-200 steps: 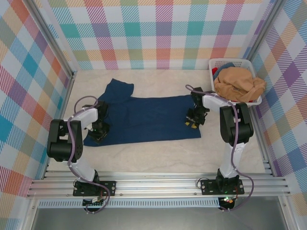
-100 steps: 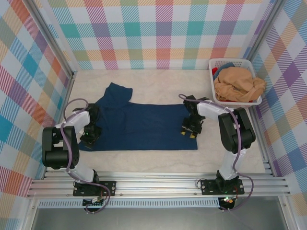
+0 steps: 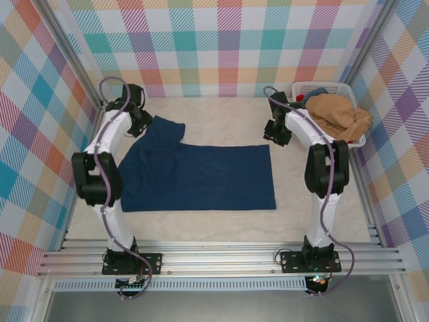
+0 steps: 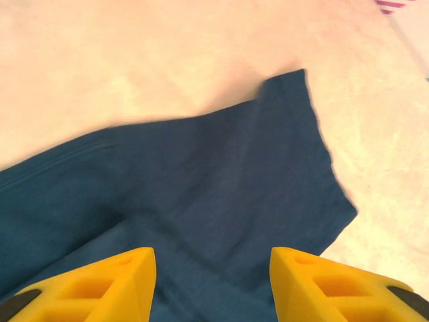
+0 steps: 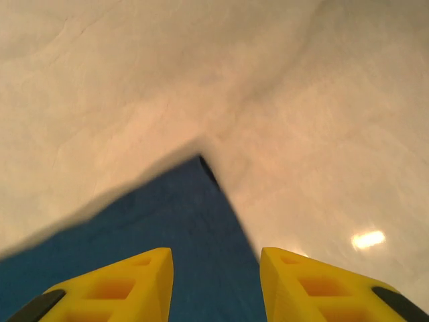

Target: Fold and stack the t-shirts

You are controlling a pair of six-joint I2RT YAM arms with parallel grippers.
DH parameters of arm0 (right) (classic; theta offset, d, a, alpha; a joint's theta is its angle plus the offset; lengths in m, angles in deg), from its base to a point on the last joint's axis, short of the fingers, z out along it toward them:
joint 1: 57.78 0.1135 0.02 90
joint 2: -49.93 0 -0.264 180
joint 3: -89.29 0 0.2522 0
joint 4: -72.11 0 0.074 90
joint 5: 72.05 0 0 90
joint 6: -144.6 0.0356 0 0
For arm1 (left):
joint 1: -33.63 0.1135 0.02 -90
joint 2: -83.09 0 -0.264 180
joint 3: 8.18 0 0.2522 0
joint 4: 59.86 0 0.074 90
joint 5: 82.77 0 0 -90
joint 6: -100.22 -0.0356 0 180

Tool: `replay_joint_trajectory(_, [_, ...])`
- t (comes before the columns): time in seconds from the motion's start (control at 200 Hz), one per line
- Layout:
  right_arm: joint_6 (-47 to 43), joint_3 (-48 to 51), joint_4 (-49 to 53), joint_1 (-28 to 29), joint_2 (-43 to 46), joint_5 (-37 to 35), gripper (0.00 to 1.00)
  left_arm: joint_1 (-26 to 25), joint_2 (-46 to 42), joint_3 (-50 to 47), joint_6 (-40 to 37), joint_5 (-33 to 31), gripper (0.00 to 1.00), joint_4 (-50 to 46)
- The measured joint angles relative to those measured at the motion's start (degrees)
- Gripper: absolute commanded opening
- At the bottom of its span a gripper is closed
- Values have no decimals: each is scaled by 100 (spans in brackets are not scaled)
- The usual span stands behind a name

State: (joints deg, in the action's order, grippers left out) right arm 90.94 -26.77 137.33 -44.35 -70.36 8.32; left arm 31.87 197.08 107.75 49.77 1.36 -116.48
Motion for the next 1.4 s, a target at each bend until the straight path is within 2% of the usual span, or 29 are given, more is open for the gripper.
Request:
replay_joint_trajectory(0.11, [7, -514, 81, 35, -667, -46, 40, 17, 791, 721, -195, 413, 47, 83])
replay_joint_trajectory(0.24, [59, -1016, 258, 79, -1174, -48, 40, 28, 1167, 1104, -321, 717, 46, 96])
replay_joint_trajectory(0.44, [297, -1106, 557, 85, -1290, -87, 41, 39, 1220, 1410, -343, 861, 46, 118])
replay_joint_trajectory(0.665, [396, -1095, 581, 83, -1329, -63, 33, 42, 1220, 1423, -343, 990, 46, 105])
replay_joint_trajectory(0.98, [350, -1141, 483, 79, -1488, 90, 31, 42, 1220, 1423, -367, 1038, 46, 105])
replay_joint_trajectory(1.15, [337, -1150, 400, 68, -1502, 243, 10, 44, 1220, 1445, -402, 1062, 46, 101])
replay_joint_trajectory(1.265, [330, -1150, 350, 63, -1502, 275, 1, 63, 1303, 1665, -404, 1099, 47, 83])
replay_joint_trajectory(1.4, [251, -1132, 289, 63, -1488, 260, 0, 109, 1718, 2302, -404, 1143, 47, 87])
